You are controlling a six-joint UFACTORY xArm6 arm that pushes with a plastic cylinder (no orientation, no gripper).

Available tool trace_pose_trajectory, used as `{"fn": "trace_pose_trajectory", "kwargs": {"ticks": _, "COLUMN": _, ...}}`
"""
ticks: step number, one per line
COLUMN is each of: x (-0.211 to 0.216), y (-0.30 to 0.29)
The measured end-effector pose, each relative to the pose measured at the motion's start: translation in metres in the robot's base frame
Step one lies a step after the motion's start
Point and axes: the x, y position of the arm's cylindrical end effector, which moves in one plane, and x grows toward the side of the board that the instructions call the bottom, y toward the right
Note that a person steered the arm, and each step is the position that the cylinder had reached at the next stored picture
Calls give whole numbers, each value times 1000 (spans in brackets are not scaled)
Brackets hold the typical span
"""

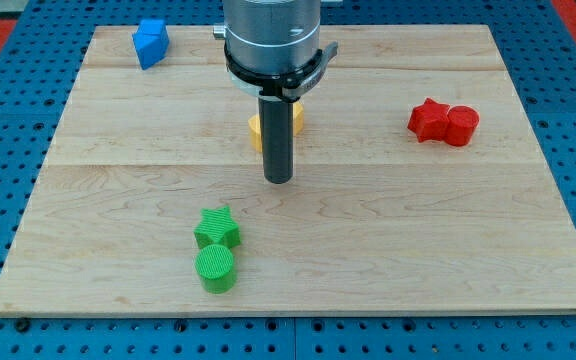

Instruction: Move the red star to the right

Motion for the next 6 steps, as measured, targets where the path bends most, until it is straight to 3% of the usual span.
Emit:
{"fn": "trace_pose_trajectory", "kwargs": {"ticks": 1, "x": 0, "y": 0}}
{"fn": "trace_pose_trajectory", "kwargs": {"ticks": 4, "x": -4, "y": 74}}
{"fn": "trace_pose_trajectory", "kwargs": {"ticks": 6, "x": -55, "y": 186}}
